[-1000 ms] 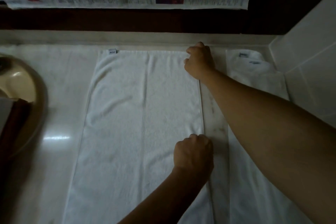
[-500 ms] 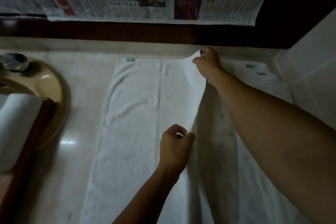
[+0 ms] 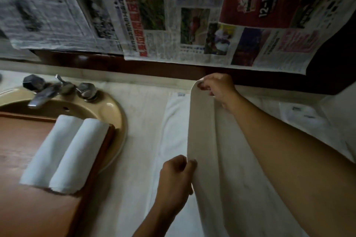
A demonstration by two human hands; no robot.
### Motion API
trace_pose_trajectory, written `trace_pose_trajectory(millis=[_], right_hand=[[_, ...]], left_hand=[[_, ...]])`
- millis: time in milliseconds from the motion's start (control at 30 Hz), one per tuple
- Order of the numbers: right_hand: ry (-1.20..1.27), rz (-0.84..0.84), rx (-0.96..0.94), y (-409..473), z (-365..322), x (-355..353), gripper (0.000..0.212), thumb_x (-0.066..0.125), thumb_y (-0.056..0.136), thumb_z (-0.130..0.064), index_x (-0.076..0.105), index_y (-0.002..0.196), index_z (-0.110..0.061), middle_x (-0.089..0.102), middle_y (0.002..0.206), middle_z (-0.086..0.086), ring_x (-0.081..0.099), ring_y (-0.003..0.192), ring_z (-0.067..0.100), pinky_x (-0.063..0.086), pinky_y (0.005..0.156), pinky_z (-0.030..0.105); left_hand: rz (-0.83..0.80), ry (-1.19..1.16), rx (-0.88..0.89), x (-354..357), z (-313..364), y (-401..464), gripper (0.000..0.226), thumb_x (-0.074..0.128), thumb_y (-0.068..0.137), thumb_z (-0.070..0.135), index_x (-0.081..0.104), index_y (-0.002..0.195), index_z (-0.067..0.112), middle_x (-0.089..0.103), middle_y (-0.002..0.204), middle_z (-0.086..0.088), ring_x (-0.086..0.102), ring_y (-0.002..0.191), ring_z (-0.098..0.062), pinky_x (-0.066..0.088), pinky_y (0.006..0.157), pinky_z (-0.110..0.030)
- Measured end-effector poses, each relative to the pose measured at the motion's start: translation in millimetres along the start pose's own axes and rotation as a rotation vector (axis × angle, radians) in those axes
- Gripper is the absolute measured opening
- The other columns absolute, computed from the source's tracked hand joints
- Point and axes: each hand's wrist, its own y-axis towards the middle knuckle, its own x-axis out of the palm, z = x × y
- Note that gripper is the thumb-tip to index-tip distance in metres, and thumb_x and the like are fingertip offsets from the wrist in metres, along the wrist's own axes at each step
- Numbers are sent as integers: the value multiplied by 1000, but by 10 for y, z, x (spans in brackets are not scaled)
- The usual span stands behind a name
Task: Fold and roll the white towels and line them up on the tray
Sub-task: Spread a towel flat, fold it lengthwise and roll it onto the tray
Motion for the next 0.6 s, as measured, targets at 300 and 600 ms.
trace_pose_trajectory(millis=[300,600], right_hand=[[-536,10,-226,278,265,904,17,69,88,-22,58,76,-21,59,93,2,58,85,22,44,70,27],[-741,18,-183,414,454,1259,12,63,91,-23,58,80,-24,66,99,3,59,94,27,50,90,38]], left_hand=[[97,282,-22,-694,-408,298,32,61,94,37,66,69,17,66,59,-1,62,50,-12,47,52,-26],[133,735,0,-848,-634,498,27,52,92,51,58,76,30,65,71,9,59,68,-6,48,60,-25]])
